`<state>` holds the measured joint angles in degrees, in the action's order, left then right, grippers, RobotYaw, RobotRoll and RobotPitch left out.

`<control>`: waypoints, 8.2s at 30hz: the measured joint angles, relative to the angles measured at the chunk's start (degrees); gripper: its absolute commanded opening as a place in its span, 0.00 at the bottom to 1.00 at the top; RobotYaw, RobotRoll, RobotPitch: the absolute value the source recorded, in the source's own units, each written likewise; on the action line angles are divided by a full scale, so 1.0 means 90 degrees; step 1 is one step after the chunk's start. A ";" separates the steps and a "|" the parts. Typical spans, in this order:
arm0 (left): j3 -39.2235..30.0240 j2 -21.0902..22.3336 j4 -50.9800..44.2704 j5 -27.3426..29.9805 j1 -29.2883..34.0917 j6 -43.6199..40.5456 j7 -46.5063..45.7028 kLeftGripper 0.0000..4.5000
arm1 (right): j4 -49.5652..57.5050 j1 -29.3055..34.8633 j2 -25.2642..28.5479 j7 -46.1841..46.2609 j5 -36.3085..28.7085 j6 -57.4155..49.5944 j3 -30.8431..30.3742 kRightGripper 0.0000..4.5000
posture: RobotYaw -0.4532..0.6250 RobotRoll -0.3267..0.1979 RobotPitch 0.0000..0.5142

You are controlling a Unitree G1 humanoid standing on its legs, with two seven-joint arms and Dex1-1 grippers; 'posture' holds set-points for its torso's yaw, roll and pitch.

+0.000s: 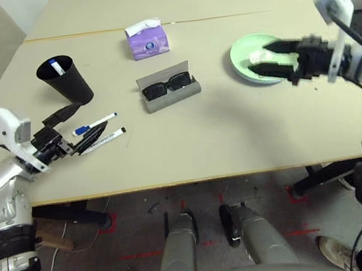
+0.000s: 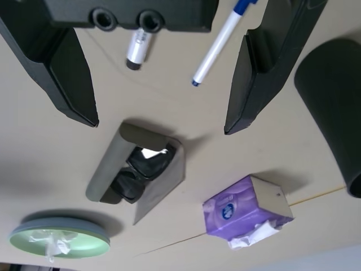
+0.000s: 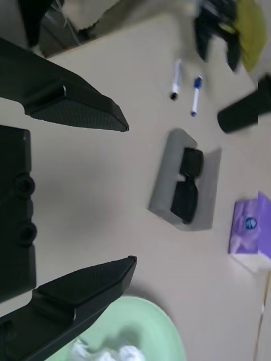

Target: Organize and tidy the items on the table.

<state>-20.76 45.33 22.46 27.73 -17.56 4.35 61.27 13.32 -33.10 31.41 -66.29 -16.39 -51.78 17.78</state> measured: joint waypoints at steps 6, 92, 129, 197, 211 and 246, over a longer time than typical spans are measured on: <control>0.0172 0.0000 0.0071 -0.0372 -0.0318 -0.0316 -0.0561 1.00 | -0.0330 0.1282 0.0072 -0.0232 -0.0539 0.1551 0.0173 1.00 | 0.37 0.62 0.48; 0.1928 -0.1709 0.4473 -0.2765 -0.3685 0.1431 -0.0553 0.00 | -0.1291 0.2642 0.1070 0.0029 -0.1187 0.4190 -0.0624 1.00 | 0.27 0.62 0.45; 0.1147 0.0302 0.0894 -0.1331 -0.1700 -0.0954 0.0568 0.00 | -0.1930 0.1948 0.0662 -0.0082 -0.1317 0.4536 -0.0789 1.00 | 0.36 0.62 0.43; 0.3264 0.1364 0.1163 -0.3175 -0.2162 -0.0452 0.2484 0.64 | -0.0891 0.1582 0.0356 -0.0631 -0.1451 0.4277 -0.1712 1.00 | 0.32 0.62 0.48; 0.3241 0.1331 0.1117 -0.3137 -0.2141 -0.0460 0.2493 0.06 | -0.0882 0.1407 0.0360 -0.0620 -0.1451 0.4216 -0.1711 1.00 | 0.34 0.62 0.46; -0.0361 0.1526 0.1009 -0.0089 -0.3491 -0.3031 -0.0354 0.06 | -0.1053 0.1109 -0.0205 0.1537 -0.1800 0.3641 -0.1287 1.00 | 0.42 0.62 0.46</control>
<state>-24.01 59.06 31.54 26.93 -48.97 -22.94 58.08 3.84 -23.12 29.57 -52.46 -32.59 -19.01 6.20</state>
